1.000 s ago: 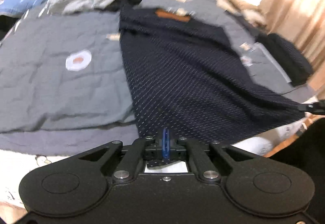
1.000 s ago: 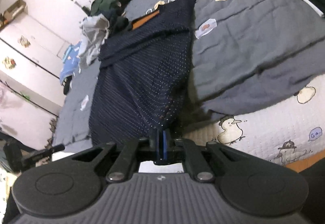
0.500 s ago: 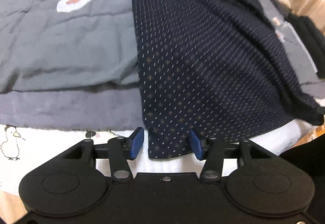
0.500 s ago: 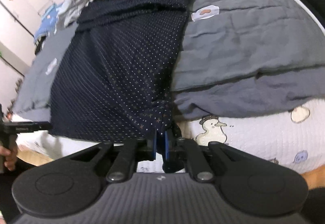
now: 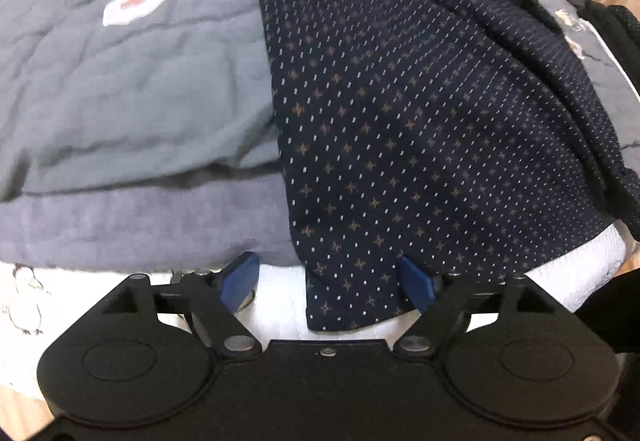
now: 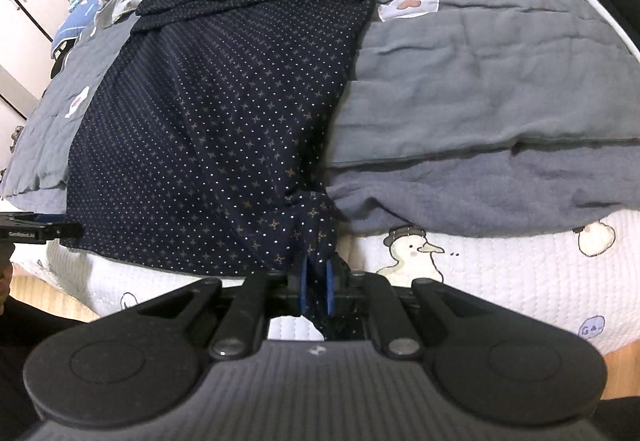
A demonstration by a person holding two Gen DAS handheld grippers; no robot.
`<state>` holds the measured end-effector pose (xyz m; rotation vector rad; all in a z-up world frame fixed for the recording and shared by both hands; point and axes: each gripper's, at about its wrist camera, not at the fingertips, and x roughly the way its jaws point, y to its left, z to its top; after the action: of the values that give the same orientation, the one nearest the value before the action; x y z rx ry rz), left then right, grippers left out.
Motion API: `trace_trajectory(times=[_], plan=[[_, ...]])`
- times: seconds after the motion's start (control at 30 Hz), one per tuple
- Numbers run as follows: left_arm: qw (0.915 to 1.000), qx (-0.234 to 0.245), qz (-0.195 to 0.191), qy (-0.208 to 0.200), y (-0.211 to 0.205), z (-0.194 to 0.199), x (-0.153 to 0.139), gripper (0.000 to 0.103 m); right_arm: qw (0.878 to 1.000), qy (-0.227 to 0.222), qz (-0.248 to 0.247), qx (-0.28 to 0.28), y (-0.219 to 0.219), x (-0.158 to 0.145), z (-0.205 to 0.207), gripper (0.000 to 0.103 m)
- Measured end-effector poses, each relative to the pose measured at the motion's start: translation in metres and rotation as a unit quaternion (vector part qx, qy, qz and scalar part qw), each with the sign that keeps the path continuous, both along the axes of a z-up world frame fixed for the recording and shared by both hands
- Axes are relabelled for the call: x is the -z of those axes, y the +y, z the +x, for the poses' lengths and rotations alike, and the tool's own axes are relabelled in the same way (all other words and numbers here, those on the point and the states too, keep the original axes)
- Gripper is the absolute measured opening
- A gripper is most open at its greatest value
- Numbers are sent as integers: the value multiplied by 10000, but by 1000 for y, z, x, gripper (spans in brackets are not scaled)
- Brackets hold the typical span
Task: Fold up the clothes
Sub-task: 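Hold the hem with both tools and pull it toward the bed edge, then lift the hem with both tools and fold it over toward the collar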
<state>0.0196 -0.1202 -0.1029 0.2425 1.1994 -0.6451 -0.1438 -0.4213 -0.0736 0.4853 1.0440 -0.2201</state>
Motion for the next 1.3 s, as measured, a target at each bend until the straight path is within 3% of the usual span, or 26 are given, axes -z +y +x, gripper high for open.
trace_trajectory(times=[0.03,0.1,0.17,0.5,0.67,0.83,1.1,1.17,1.23,1.3], plan=[[10000,-1,-39,38,1,0,-1,60,10000,5,8,0,0,0,0,11],[9998,4,-142,106,3,0,-4,33,10000,-16,28,18,0,0,-1,13],[9998,13,-175,124,4,-1,-5,26,10000,-51,47,18,0,0,-2,14],[9997,-20,-170,146,1,-1,-2,26,9999,-71,-78,28,2,0,0,36],[9998,112,-153,26,-1,-4,-4,23,10000,67,50,27,-1,3,2,36],[9997,105,-197,48,-3,-2,-3,22,9987,28,484,-124,0,1,1,36],[9995,183,-235,111,-11,-4,1,25,9978,473,335,-312,12,21,10,36],[9994,203,-244,127,-13,-4,2,27,9981,461,257,-323,15,22,12,34],[9993,223,-253,143,-16,-5,2,27,9985,347,294,-306,15,22,11,15],[9989,229,-372,179,-16,-5,0,20,9986,168,422,-271,14,20,9,8]])
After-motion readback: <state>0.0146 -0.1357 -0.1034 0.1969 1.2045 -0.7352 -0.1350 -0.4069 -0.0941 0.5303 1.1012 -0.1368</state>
